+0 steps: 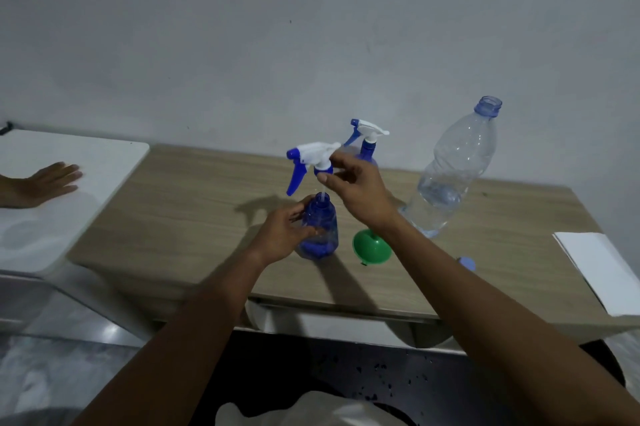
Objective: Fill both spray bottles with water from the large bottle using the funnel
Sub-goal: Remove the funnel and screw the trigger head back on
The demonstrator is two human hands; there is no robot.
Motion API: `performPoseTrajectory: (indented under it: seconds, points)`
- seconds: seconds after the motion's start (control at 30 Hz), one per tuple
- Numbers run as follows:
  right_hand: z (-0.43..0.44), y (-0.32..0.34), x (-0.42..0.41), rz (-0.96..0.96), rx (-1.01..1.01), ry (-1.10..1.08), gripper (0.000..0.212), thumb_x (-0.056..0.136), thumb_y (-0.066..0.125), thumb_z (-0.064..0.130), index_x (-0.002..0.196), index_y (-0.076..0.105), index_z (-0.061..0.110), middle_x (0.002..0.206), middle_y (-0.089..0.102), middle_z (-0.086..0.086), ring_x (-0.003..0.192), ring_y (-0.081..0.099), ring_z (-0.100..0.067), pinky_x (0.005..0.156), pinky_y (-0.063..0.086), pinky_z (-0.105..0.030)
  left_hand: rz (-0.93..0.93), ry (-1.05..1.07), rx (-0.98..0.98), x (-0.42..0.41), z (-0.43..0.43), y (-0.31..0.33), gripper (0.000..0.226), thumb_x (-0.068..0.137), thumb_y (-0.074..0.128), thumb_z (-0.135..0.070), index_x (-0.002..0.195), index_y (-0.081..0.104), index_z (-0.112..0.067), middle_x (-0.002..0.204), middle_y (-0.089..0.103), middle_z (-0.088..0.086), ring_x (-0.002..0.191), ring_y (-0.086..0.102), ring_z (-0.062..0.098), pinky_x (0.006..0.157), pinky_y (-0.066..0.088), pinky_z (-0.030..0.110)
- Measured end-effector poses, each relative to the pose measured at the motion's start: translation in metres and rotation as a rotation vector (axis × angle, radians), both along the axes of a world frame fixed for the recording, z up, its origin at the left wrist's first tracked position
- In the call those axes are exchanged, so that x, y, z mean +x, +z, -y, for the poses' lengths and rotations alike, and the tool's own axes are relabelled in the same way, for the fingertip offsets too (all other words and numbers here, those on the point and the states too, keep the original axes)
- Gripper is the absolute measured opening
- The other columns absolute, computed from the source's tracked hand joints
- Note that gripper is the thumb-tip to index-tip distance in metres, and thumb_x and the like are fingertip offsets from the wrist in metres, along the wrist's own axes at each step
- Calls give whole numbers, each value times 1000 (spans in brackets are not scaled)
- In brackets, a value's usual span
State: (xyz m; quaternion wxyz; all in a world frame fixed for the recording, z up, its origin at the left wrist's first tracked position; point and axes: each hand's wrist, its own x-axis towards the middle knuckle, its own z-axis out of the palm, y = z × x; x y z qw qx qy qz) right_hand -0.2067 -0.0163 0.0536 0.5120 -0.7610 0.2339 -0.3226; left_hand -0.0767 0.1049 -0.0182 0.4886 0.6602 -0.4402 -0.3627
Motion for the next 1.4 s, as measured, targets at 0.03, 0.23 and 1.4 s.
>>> performPoseTrajectory:
  seconds: [0.03,0.23,1.4]
  points:
    - [-2,-7,-2,-11,27,1,30,92,72,10,122,71,14,109,75,6,97,69,-8,89,57,-30,-11,1,1,0,0,-1,61,86,77,-6,142,56,-17,129,70,-4,123,62,7,107,50,31]
    - [-13,-35,-12,-9,127,-32,32,93,71,8,124,71,13,116,75,-1,113,68,-12,92,59,-32,-70,19,19,0,-1,-6,50,89,75,-9,134,60,-25,127,70,-5,119,64,6,101,53,31]
    - [-21,-56,-11,8,6,-115,29,92,72,7,121,70,8,112,75,-1,104,70,-8,87,53,-21,-87,24,12,3,2,-16,65,88,76,-9,147,51,-20,136,65,-3,128,59,8,109,50,40]
